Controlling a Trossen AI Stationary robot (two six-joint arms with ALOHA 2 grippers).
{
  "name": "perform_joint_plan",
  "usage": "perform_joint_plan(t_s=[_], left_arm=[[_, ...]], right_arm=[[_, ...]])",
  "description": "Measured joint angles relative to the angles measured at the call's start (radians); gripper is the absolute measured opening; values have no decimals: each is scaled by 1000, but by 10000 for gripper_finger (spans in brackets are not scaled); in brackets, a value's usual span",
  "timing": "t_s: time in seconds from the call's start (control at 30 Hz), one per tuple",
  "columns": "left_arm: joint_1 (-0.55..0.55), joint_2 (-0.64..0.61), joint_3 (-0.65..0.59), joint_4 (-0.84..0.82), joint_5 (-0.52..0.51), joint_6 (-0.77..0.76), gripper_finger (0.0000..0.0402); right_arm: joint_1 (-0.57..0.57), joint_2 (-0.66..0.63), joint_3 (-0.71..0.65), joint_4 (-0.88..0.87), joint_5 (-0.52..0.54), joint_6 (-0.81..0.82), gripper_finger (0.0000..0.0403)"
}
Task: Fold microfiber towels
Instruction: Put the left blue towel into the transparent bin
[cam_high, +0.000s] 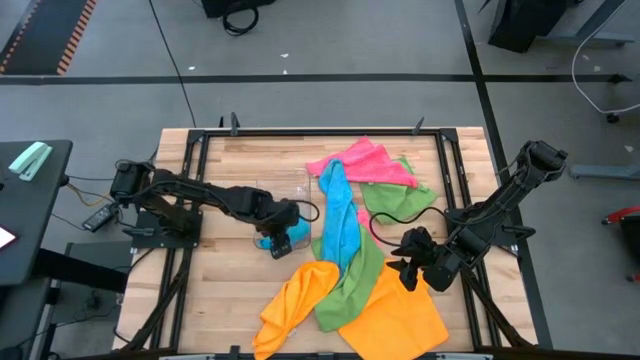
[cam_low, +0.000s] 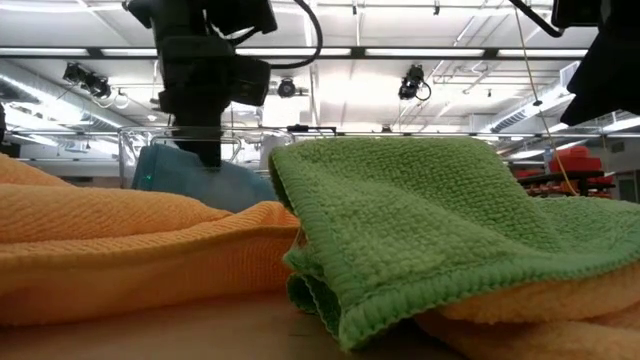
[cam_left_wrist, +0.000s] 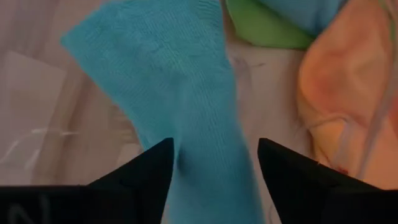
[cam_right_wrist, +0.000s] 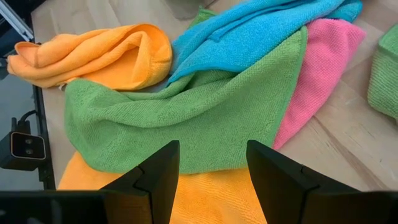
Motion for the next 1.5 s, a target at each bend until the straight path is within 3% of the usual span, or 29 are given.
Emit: perform_joint_plan(t_s=[0.37,0.7,0.83,1.2,1.5], left_arm=[[-16,75,0,48,-29,-9,273],[-16,127,0,46,-28,-33,351],[-21,142,0,51,-10,-35,362],[-49,145,1,58,30,-8,286],[-51,146,10,58,61,6,178]], right_arm=[[0,0,0,8,0,-5,196],[0,0,0,8,0,-5,196],[0,0,0,8,0,-5,196],[-7,0,0,9,1,-13,196],[-7,0,0,10,0,-13,196]])
